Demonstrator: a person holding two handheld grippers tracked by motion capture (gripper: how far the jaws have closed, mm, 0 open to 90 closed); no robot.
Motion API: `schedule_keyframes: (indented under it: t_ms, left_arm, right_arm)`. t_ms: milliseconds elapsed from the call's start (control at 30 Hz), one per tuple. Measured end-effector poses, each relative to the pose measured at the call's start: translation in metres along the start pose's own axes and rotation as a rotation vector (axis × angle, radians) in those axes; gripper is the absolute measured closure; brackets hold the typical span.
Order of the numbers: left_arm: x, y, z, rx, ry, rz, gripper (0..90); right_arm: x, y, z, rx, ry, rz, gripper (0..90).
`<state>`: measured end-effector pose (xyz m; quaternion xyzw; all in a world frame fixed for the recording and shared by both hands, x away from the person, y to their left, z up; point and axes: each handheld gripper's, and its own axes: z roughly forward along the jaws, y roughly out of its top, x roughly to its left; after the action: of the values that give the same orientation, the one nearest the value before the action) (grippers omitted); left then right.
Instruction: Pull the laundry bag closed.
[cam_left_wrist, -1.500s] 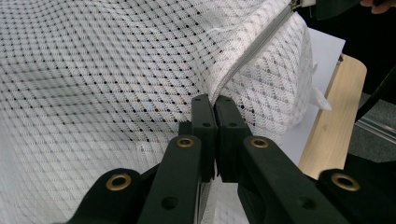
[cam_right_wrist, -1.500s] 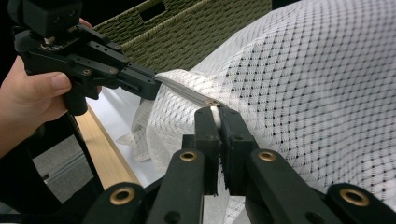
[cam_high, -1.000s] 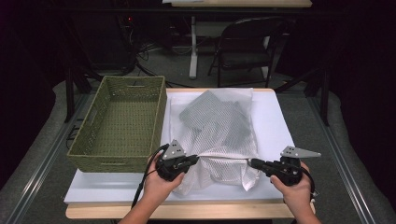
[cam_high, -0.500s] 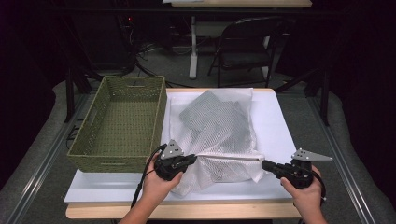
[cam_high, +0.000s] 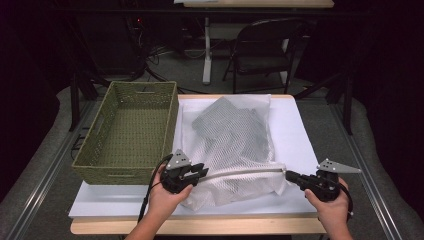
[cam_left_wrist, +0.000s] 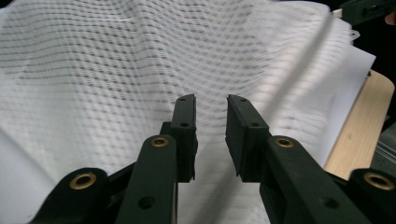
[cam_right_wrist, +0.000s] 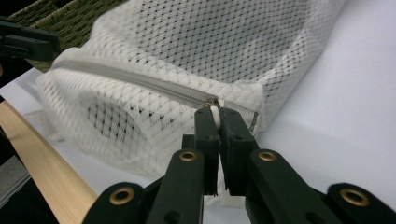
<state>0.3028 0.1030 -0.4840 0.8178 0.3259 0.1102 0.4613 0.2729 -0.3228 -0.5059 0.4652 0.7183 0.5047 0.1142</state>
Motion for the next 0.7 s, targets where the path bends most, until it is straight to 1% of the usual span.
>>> schedule_keyframes:
  t_ms: [33, 67, 133, 200, 233, 267, 300, 333, 367, 400, 467, 533, 667, 700]
  left_arm:
    - [0.0, 0.0, 0.0, 0.0, 0.0, 0.0, 72.7]
    - [0.004, -0.002, -0.005, -0.002, 0.012, -0.008, 72.3]
    - [0.007, -0.005, -0.008, -0.006, 0.018, -0.016, 71.5]
    - [0.009, -0.007, -0.012, -0.001, 0.029, -0.023, 71.0]
    - [0.01, -0.009, -0.013, -0.002, 0.031, -0.026, 70.8]
    - [0.011, -0.01, -0.014, 0.001, 0.032, -0.029, 70.5]
    - [0.012, -0.012, -0.015, 0.003, 0.038, -0.028, 70.2]
    - [0.013, -0.013, -0.016, 0.008, 0.038, -0.029, 69.8]
    - [0.013, -0.014, -0.016, 0.005, 0.04, -0.032, 69.2]
    - [0.014, -0.015, -0.017, 0.002, 0.041, -0.04, 68.8]
    - [0.016, -0.016, -0.018, 0.004, 0.043, -0.037, 67.6]
    - [0.016, -0.016, -0.018, -0.001, 0.047, -0.05, 66.6]
    - [0.019, -0.019, -0.018, -0.003, 0.057, -0.055, 64.4]
    - [0.019, -0.02, -0.017, 0.0, 0.057, -0.054, 64.1]
  right_arm:
    - [-0.001, 0.0, -0.001, -0.003, -0.007, -0.001, 86.6]
    - [-0.002, 0.0, -0.003, -0.003, -0.012, 0.005, 86.6]
    - [-0.006, 0.0, -0.005, -0.011, -0.02, 0.013, 86.6]
    - [-0.009, -0.001, -0.008, -0.011, -0.028, 0.023, 86.6]
    - [-0.01, -0.001, -0.01, -0.01, -0.032, 0.03, 86.6]
    - [-0.011, -0.002, -0.011, -0.005, -0.038, 0.05, 86.6]
    - [-0.013, -0.003, -0.012, -0.008, -0.043, 0.043, 86.6]
    - [-0.014, -0.004, -0.012, 0.002, -0.047, 0.052, 86.6]
    - [-0.015, -0.005, -0.013, 0.006, -0.054, 0.045, 86.6]
    - [-0.016, -0.007, -0.013, 0.013, -0.067, 0.05, 86.6]
    - [-0.019, -0.01, -0.013, 0.028, -0.066, 0.069, 86.5]
    - [-0.021, -0.013, -0.011, 0.042, -0.073, 0.068, 86.5]
    - [-0.022, -0.017, -0.005, 0.08, -0.11, 0.035, 86.5]
    - [-0.023, -0.018, -0.004, 0.093, -0.114, 0.036, 86.5]
